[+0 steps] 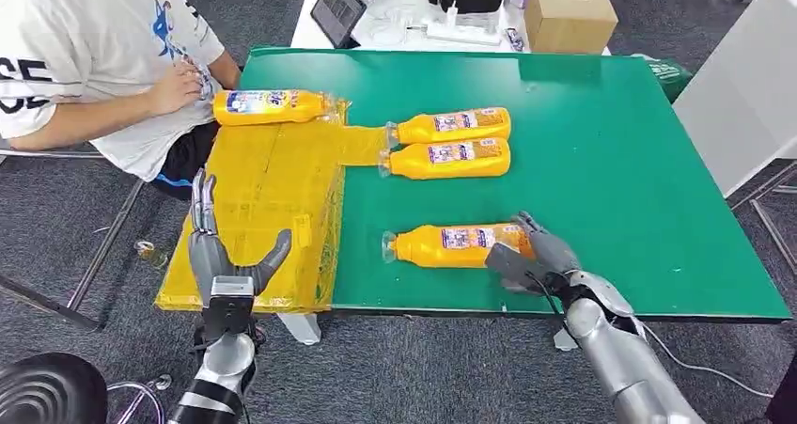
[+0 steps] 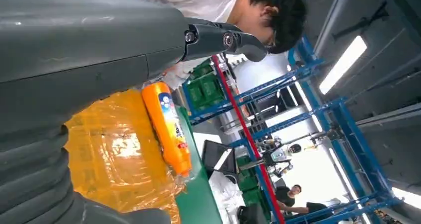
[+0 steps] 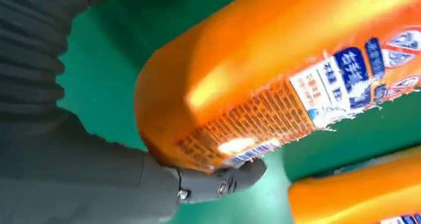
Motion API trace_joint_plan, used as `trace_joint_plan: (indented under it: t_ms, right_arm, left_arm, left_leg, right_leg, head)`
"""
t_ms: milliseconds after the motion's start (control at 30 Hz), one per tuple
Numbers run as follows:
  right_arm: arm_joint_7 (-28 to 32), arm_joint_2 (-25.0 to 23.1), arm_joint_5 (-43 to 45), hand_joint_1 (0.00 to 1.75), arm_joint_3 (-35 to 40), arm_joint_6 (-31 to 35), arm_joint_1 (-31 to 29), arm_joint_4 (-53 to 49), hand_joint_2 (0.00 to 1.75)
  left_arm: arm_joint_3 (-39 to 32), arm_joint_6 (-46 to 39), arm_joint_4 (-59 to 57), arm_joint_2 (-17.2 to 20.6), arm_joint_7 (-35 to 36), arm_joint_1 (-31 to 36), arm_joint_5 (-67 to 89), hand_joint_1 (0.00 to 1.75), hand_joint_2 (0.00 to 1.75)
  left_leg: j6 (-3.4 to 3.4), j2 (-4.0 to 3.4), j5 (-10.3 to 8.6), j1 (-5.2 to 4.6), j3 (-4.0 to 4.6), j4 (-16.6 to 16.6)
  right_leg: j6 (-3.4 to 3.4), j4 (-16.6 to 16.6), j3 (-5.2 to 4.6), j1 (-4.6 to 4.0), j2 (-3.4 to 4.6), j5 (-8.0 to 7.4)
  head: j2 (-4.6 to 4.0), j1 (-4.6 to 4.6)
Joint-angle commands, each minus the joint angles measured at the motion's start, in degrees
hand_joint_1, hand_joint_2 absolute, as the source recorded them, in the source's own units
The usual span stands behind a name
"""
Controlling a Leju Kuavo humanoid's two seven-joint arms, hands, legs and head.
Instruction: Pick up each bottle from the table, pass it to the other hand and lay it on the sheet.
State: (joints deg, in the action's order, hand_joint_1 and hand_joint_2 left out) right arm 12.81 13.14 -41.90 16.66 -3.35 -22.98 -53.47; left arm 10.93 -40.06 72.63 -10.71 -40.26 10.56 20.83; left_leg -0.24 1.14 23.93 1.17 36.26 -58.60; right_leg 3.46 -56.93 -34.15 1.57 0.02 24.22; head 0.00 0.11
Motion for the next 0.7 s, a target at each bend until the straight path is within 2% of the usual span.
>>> trace_joint_plan:
  t_ms: [33,100,133,167,200,233,333,700]
  right_arm:
    - [3.27,-1.5,-0.16,0.0,8.78,-4.24,-14.1,18.76,1.75]
    - [3.3,-1.58,-0.47,0.0,9.98,-5.73,-17.29,19.88,1.75]
    - [3.3,-1.58,-0.47,0.0,9.98,-5.73,-17.29,19.88,1.75]
    - [3.23,-1.61,-0.44,0.0,10.11,-5.89,-17.82,20.0,1.75]
    - [3.24,-1.66,-0.32,0.0,10.18,-5.93,-17.94,20.08,1.75]
    - [3.32,-1.53,-0.11,0.0,10.34,-6.0,-18.09,20.13,1.75]
    - [3.85,-0.95,0.3,0.0,10.39,-6.43,-18.5,19.68,1.75]
    - [4.08,-0.59,0.57,0.0,10.37,-6.62,-18.39,19.49,1.75]
  left_arm:
    - [3.3,0.15,-5.32,1.53,0.26,3.79,-3.83,0.0,1.75]
    - [3.98,0.12,-5.55,1.6,0.26,4.11,-4.84,0.0,1.75]
    - [3.98,0.12,-5.55,1.6,0.26,4.11,-4.84,0.0,1.75]
    - [4.08,0.06,-5.57,1.57,0.26,4.09,-5.11,0.0,1.75]
    - [4.26,0.14,-5.46,1.62,0.26,4.02,-5.41,0.0,1.75]
    - [4.47,0.06,-5.34,1.75,0.26,3.96,-5.54,0.0,1.75]
    - [4.7,0.17,-5.39,1.74,0.26,3.9,-5.88,0.0,1.75]
    - [4.85,0.07,-5.35,1.74,0.26,3.82,-5.9,0.0,1.75]
  left_leg:
    - [0.08,-0.43,0.08,0.04,-0.27,0.01]
    - [0.07,-0.29,0.04,-0.02,-0.17,0.01]
    - [0.09,-0.43,0.06,-0.01,-0.22,-0.01]
    - [0.06,-0.27,0.02,-0.01,-0.14,0.0]
    - [0.12,-0.47,0.09,0.04,-0.35,0.01]
    - [0.06,-0.19,0.01,-0.01,-0.18,0.02]
    - [0.1,-0.1,-0.01,-0.01,-0.16,0.0]
    - [0.09,-0.1,-0.02,0.0,-0.08,-0.01]
  right_leg:
    - [-0.2,0.06,0.17,-0.09,0.34,-0.07]
    - [-0.13,-0.01,0.1,-0.01,0.22,-0.03]
    - [-0.18,-0.01,0.11,-0.03,0.34,-0.06]
    - [-0.11,0.0,0.08,-0.02,0.22,-0.06]
    - [-0.27,0.06,0.25,-0.11,0.33,-0.07]
    - [-0.09,0.02,0.14,-0.02,0.12,-0.04]
    - [-0.08,0.01,0.15,-0.02,0.05,-0.02]
    - [-0.04,0.01,0.09,-0.02,0.05,-0.04]
  head:
    - [0.0,0.04]
    - [0.0,-0.02]
    - [0.0,0.04]
    - [0.0,0.02]
    - [0.0,0.04]
    - [0.0,0.04]
    - [0.0,0.02]
    - [0.0,0.02]
